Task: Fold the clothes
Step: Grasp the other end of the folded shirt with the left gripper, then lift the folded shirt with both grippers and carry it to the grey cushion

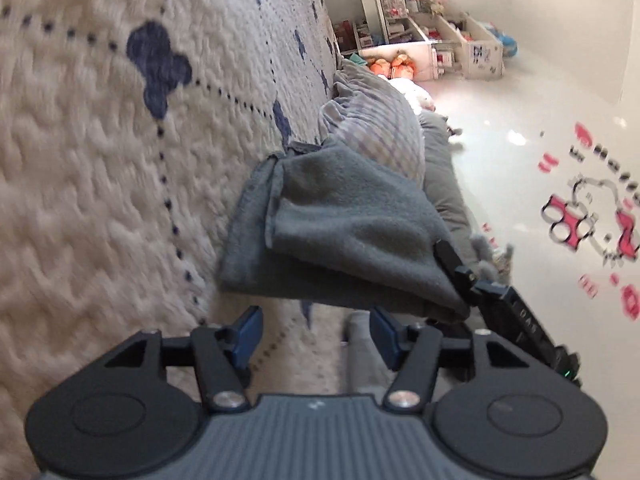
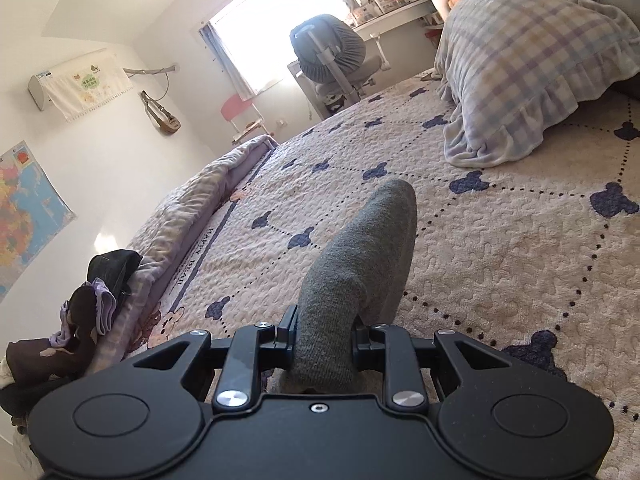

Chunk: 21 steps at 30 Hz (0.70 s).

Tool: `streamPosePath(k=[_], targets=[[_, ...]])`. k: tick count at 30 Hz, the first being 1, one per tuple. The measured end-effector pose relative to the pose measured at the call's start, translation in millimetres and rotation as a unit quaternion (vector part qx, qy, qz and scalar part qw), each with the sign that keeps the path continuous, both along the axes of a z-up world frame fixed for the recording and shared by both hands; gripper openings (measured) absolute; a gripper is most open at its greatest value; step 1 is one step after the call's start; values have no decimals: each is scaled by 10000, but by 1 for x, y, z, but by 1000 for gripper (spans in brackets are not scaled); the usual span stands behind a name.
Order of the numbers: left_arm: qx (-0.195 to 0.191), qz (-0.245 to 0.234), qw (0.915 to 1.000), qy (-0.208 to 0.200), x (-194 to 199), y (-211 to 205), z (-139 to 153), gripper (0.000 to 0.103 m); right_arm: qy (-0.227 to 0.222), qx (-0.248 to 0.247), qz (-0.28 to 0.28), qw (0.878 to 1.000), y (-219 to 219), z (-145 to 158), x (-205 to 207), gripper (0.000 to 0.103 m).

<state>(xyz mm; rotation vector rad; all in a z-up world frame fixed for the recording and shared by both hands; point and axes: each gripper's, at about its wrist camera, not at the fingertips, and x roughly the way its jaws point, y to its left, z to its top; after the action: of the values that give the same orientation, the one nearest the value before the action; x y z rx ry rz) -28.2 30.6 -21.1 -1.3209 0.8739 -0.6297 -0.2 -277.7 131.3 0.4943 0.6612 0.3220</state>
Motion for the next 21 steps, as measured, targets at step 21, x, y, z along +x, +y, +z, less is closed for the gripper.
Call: streamPosePath(k=[21], targets=[[-1361, 1454, 9792, 379, -30, -54, -3, 71, 46, 581, -449, 9973, 6, -3, -23, 22]])
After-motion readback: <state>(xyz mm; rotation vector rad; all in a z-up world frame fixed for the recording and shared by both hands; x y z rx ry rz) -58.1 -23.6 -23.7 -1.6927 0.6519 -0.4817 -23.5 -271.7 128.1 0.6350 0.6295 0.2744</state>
